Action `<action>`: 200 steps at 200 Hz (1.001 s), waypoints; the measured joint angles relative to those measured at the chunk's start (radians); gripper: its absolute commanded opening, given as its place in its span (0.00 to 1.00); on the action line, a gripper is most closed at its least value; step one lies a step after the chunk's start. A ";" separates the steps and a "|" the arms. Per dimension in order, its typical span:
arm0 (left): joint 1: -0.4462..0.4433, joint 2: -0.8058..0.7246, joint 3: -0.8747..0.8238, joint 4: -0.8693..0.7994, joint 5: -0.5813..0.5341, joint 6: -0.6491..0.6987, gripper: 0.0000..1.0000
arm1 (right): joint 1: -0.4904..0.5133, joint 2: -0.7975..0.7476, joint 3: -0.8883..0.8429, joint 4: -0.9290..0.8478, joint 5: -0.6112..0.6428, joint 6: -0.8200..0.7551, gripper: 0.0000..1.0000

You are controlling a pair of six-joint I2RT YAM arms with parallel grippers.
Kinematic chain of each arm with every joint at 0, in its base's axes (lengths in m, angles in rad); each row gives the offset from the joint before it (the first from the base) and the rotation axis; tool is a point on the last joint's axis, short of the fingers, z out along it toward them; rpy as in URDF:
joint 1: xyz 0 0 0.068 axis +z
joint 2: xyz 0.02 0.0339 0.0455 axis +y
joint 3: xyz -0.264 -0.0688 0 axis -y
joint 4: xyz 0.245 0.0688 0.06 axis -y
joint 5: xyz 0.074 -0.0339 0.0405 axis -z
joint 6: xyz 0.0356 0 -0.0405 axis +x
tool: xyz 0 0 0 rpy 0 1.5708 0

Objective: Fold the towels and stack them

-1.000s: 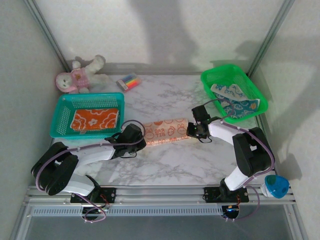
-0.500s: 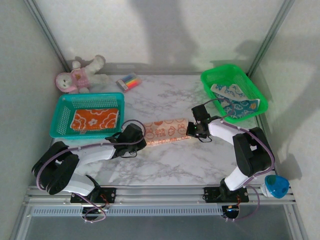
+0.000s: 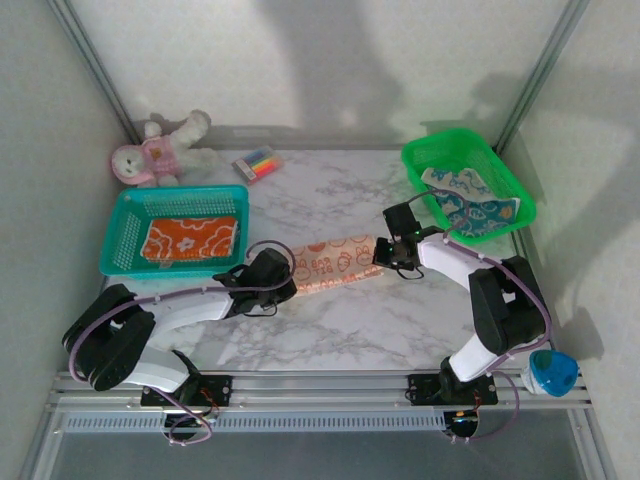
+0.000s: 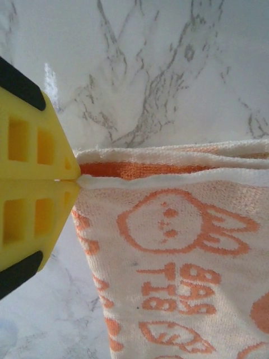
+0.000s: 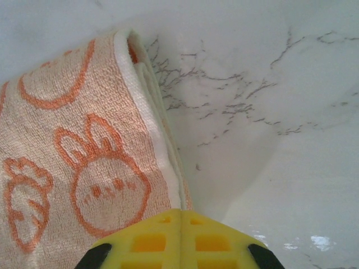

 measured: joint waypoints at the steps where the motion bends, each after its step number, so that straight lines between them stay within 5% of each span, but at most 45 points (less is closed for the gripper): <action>1: 0.000 -0.001 0.000 0.000 0.000 -0.001 0.00 | 0.000 0.000 0.000 0.000 0.000 0.000 0.00; 170: -0.056 -0.039 -0.024 -0.016 -0.027 -0.047 0.00 | 0.000 0.005 0.004 -0.010 0.025 0.000 0.00; 200: -0.063 -0.016 -0.057 -0.001 -0.029 -0.055 0.17 | 0.000 0.031 -0.002 -0.005 0.020 0.000 0.03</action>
